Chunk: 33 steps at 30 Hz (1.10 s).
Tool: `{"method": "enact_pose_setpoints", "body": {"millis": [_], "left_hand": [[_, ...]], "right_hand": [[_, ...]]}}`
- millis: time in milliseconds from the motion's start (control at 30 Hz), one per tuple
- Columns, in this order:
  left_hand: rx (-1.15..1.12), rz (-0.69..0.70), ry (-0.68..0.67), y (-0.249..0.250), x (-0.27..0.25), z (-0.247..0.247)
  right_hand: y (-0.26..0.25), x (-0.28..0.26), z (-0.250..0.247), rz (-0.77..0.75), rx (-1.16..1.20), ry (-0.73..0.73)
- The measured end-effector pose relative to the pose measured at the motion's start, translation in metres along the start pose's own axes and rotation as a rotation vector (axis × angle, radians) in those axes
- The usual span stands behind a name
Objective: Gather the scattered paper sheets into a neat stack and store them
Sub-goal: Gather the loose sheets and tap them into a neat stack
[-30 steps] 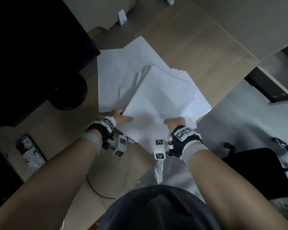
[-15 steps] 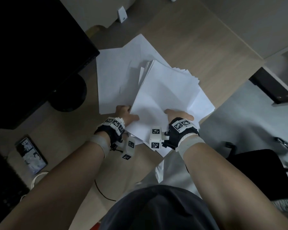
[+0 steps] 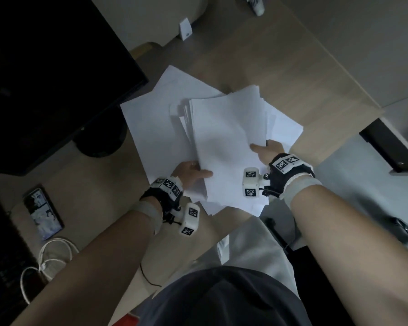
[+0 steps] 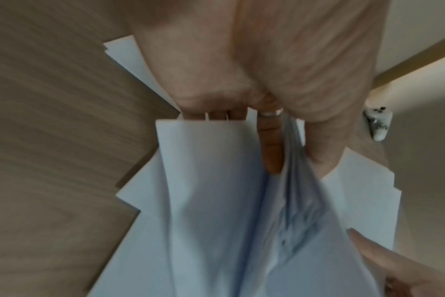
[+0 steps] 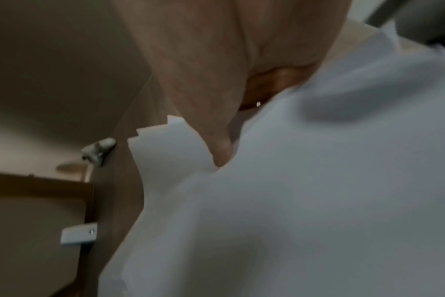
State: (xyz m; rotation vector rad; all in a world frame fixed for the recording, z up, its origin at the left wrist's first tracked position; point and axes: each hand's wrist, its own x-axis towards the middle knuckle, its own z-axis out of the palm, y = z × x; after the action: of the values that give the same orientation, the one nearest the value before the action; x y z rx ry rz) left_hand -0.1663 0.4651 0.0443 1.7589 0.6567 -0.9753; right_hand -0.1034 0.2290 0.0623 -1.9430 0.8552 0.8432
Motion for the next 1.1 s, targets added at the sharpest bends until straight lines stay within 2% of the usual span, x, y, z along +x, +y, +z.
{"method": "enact_pose_setpoints", "body": {"millis": [133, 267, 367, 467, 533, 600, 733, 867, 1033, 1100], "left_hand": [[-0.047, 0.045, 0.181, 0.015, 0.006, 0.001], [-0.137, 0.013, 0.261, 0.026, 0.012, -0.007], [-0.015, -0.059, 0.189, 0.031, 0.019, -0.013], [0.04, -0.055, 0.101, 0.037, 0.022, -0.011], [0.117, -0.014, 0.107, 0.04, 0.026, -0.01], [0.126, 0.022, 0.134, 0.041, 0.028, -0.011], [-0.025, 0.141, 0.157, 0.052, 0.011, -0.015], [-0.188, 0.253, 0.281, 0.068, -0.018, -0.027], [-0.307, 0.244, 0.459, 0.105, -0.054, -0.035], [-0.339, 0.287, 0.545, 0.108, -0.065, -0.037]], "right_hand": [[0.007, -0.003, 0.001, 0.013, -0.111, -0.072], [0.014, 0.001, -0.002, 0.025, -0.062, -0.098], [0.014, 0.006, -0.009, 0.066, 0.096, -0.132], [0.012, 0.006, -0.008, 0.049, 0.038, -0.194], [0.009, 0.003, -0.008, 0.036, 0.01, -0.212], [0.005, -0.002, -0.013, 0.0, 0.038, -0.199], [-0.009, -0.019, -0.027, -0.153, 0.142, -0.153], [-0.034, -0.047, -0.04, -0.298, 0.19, -0.104], [-0.073, -0.081, -0.043, -0.473, 0.236, -0.003], [-0.087, -0.091, -0.043, -0.539, 0.235, 0.022]]}}
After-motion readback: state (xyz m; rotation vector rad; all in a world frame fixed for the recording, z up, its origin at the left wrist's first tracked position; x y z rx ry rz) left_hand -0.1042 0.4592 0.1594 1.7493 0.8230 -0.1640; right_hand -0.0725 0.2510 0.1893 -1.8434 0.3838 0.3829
